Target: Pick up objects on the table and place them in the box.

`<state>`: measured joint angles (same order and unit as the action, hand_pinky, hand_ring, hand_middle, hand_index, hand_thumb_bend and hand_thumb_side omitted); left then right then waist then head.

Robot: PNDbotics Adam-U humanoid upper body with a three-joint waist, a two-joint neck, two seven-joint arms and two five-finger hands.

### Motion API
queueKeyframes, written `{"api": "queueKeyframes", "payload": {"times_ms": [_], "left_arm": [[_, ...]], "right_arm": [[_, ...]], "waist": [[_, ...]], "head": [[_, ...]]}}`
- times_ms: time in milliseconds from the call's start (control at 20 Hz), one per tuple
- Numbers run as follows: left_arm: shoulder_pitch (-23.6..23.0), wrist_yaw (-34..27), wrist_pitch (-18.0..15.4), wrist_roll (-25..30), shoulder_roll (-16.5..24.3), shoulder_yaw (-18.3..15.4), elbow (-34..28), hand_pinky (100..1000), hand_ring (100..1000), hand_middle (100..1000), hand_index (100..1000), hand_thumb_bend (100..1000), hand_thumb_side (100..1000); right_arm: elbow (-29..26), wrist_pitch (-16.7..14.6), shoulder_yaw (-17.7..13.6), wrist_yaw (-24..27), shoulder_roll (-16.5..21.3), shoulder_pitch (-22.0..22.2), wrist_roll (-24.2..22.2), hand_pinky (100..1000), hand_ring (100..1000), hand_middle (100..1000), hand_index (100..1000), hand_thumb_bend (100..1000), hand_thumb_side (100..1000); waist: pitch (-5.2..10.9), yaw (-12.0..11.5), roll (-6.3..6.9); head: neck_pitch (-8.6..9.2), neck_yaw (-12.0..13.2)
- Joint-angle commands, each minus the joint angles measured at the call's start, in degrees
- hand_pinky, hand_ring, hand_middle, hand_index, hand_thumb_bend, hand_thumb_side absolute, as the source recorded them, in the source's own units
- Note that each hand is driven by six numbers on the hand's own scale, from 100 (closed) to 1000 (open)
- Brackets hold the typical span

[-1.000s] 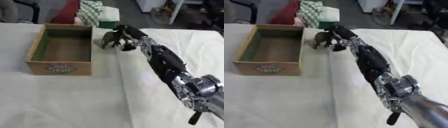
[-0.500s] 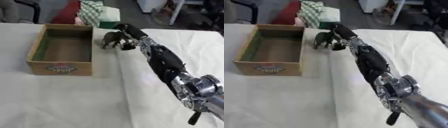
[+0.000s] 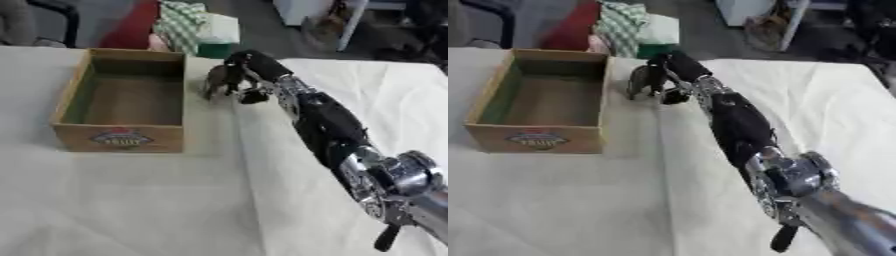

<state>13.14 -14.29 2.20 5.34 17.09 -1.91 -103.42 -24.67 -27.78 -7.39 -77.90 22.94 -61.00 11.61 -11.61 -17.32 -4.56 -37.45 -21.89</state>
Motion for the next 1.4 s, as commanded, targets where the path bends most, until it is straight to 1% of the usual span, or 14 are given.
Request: {"api": "queueKeyframes", "payload": {"times_ms": [50,150,200,300,450,600,750,950,1050,1100,1150,1200,1300,1400], "left_arm": [[0.8,0.3,-0.1,0.1,0.4,-0.2,-1.3,683,715,589,568,100,845],[0.8,0.2,-0.1,0.1,0.4,-0.2,-1.3,682,715,589,568,100,845],[0.8,0.2,-0.1,0.1,0.4,-0.2,-1.3,682,715,589,568,100,845],[0.9,0.2,-0.1,0.1,0.4,-0.2,-1.3,682,715,589,568,100,845],[0.9,0.1,-0.1,0.0,0.5,-0.3,-1.3,682,715,588,568,100,844],[0.9,0.1,-0.1,0.0,0.5,-0.3,-1.3,681,715,588,567,100,843],[0.9,0.0,-0.1,-0.1,0.5,-0.3,-1.3,681,715,588,567,100,843],[0.9,-0.2,0.0,-0.2,0.6,-0.4,-1.3,680,715,587,567,100,843],[0.9,-0.2,0.0,-0.2,0.6,-0.4,-1.3,680,715,587,567,100,843],[0.9,-0.2,0.0,-0.2,0.6,-0.4,-1.3,680,715,587,567,100,842],[0.9,-0.2,0.0,-0.3,0.6,-0.4,-1.3,680,715,587,566,100,842],[0.9,-0.2,0.0,-0.3,0.6,-0.4,-1.3,680,715,587,566,100,842],[0.9,-0.2,0.0,-0.3,0.6,-0.4,-1.3,680,715,586,566,100,842],[0.9,-0.3,0.0,-0.3,0.7,-0.5,-1.3,680,715,586,566,100,841]], "right_arm": [[-0.2,-0.2,0.2,-1.8,0.8,-0.2,-0.1,978,916,830,441,100,338],[-0.1,-0.2,0.3,-2.2,0.8,-0.1,-0.1,975,907,813,374,100,340],[0.0,-0.2,0.3,-2.3,0.8,-0.1,-0.1,970,890,792,323,100,338],[0.1,-0.3,0.3,-2.5,0.8,0.0,-0.1,963,859,767,272,100,329],[-0.3,-0.7,0.1,-2.3,0.9,0.1,0.8,940,770,681,188,100,291],[-0.9,-1.3,0.0,-2.0,1.0,0.1,2.1,921,728,629,171,100,263],[-1.6,-1.9,-0.2,-1.4,1.1,0.1,3.9,905,701,603,164,100,240],[-3.1,-2.4,-0.4,-0.1,1.1,-0.1,7.5,861,645,552,144,100,219],[-3.4,-2.8,-0.3,0.3,1.2,-0.1,8.6,839,616,497,142,100,217],[-3.6,-3.0,-0.3,0.4,1.2,-0.1,9.0,768,536,335,139,100,210],[-3.7,-3.2,-0.2,0.5,1.2,-0.1,9.3,722,470,254,139,100,210],[-3.8,-3.5,-0.2,0.7,1.2,-0.1,9.4,714,454,222,139,100,209],[-4.1,-4.1,-0.1,1.0,1.2,-0.2,9.6,703,431,194,138,100,203],[-4.8,-4.7,-0.1,1.4,1.2,-0.3,9.7,705,443,188,138,100,194]], "waist": [[0.6,0.0,0.32],[0.62,0.1,0.32],[0.64,0.1,0.33],[0.67,0.2,0.35],[0.73,0.3,0.37],[0.78,0.4,0.4],[0.85,0.5,0.44],[0.95,0.7,0.44],[0.99,0.7,0.43],[1.01,0.8,0.43],[1.02,0.8,0.42],[1.03,0.8,0.41],[1.06,0.8,0.4],[1.11,0.9,0.37]], "head": [[0.62,-0.2],[0.67,-0.2],[0.7,-0.2],[0.76,-0.3],[0.75,-0.3],[0.81,-0.2],[0.88,-0.2],[0.98,-0.3],[1.02,-0.3],[1.03,-0.3],[1.05,-0.3],[1.08,-0.3],[1.11,-0.3],[1.16,-0.3]]}}
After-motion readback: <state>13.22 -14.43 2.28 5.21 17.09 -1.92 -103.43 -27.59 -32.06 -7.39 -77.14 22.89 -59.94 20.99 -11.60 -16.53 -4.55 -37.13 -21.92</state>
